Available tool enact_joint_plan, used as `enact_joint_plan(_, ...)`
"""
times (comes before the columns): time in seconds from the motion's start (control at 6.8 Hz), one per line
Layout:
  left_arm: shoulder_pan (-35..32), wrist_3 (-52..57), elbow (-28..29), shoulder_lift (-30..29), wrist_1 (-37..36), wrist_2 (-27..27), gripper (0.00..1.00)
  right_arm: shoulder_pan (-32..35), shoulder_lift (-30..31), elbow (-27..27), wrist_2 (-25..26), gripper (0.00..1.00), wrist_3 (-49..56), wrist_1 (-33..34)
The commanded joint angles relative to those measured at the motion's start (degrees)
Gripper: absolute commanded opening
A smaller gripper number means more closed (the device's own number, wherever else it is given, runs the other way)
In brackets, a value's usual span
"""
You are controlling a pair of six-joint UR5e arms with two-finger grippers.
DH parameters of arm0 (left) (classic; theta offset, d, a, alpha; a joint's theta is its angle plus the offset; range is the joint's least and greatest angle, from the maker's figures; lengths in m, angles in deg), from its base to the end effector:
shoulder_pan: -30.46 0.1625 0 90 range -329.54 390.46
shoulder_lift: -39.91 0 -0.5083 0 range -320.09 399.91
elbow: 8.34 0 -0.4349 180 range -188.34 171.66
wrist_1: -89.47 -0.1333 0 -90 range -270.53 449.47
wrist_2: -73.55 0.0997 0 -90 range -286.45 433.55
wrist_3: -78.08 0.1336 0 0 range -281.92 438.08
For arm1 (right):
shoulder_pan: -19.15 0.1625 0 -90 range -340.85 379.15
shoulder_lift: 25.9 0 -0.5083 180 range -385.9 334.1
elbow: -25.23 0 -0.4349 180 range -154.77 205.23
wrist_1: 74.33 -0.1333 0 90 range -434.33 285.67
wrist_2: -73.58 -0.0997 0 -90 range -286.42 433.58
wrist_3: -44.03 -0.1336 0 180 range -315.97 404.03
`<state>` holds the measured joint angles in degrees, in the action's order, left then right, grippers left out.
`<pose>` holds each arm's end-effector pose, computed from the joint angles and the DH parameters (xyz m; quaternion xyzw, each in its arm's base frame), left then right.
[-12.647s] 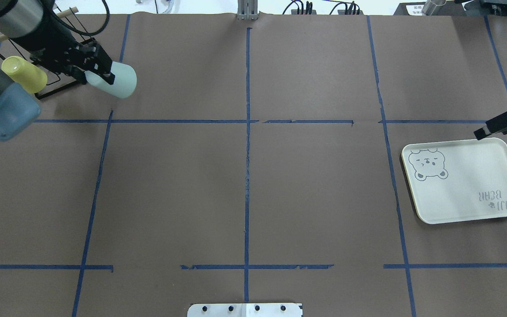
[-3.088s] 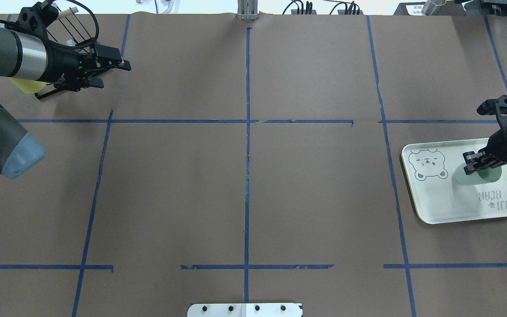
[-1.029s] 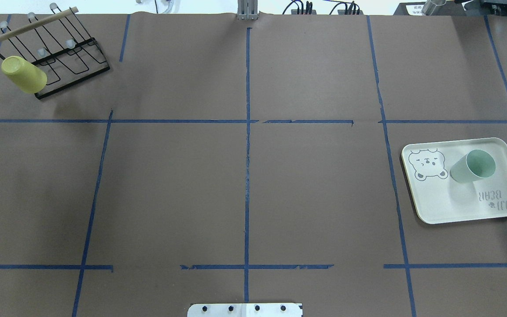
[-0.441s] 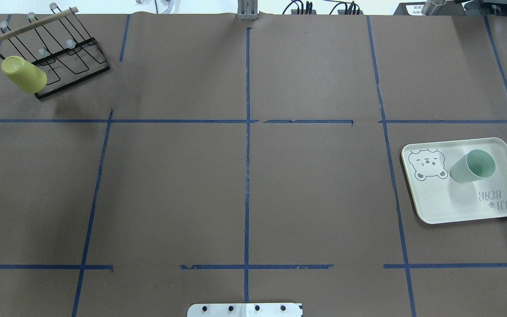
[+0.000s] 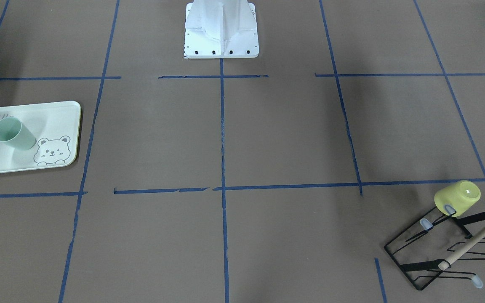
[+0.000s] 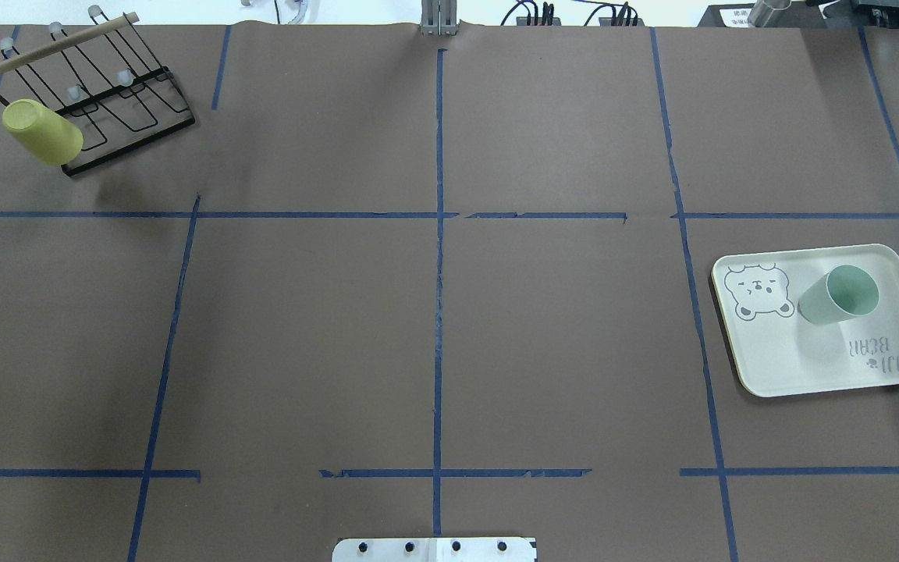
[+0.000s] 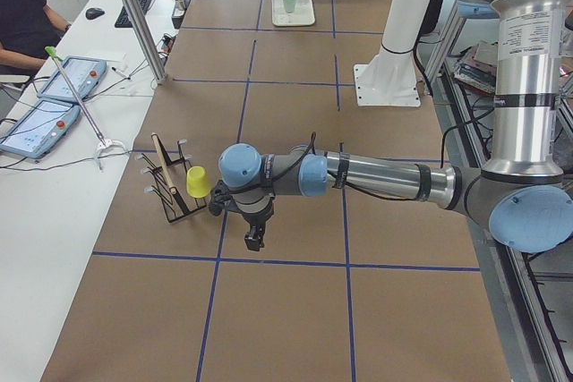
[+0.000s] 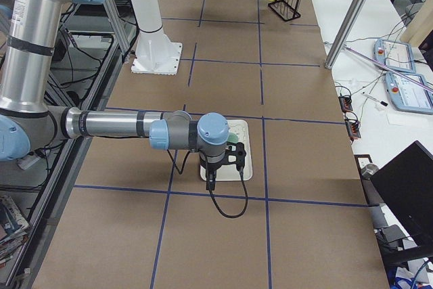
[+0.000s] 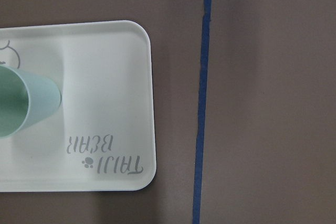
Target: Left arm grabs green cup and hands to right arm on tray
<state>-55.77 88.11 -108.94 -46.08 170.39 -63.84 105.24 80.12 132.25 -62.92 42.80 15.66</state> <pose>-0.0025 -0.4934 0.7143 0.0021 0.4023 0.1013 0.9099 0.0093 -0.3974 0.7337 -0.0096 -0.3947 -0.0250 0.9184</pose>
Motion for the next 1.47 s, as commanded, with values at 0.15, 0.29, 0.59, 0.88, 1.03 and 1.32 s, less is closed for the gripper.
enact_joint_plan(0.15,-0.2,0.2,-2.1,2.5,0.0,-0.1,1.0,0.1,-2.3,0.3,0.0,1.0,0.3,6.2)
enact_joint_plan(0.29,-1.0,-0.4,-5.4,5.5,0.4,-0.2,1.0,0.9,-2.7,0.5,0.1,1.0,1.2,7.1)
enact_joint_plan(0.59,-1.2,-0.6,-8.4,7.7,0.4,0.0,1.0,1.2,-2.8,0.5,0.2,1.0,1.5,7.6)
enact_joint_plan(0.88,-1.2,-0.6,-8.6,8.3,0.2,0.5,1.0,1.1,-2.8,1.2,1.2,1.0,1.5,7.9)
enact_joint_plan(1.03,-1.1,-0.7,-8.0,8.9,0.2,0.6,1.0,0.9,-3.0,2.0,2.4,1.0,1.5,7.9)
enact_joint_plan(1.32,-1.0,-0.7,-7.3,8.9,0.2,0.6,1.0,1.0,-2.8,3.5,2.5,1.0,1.5,8.9)
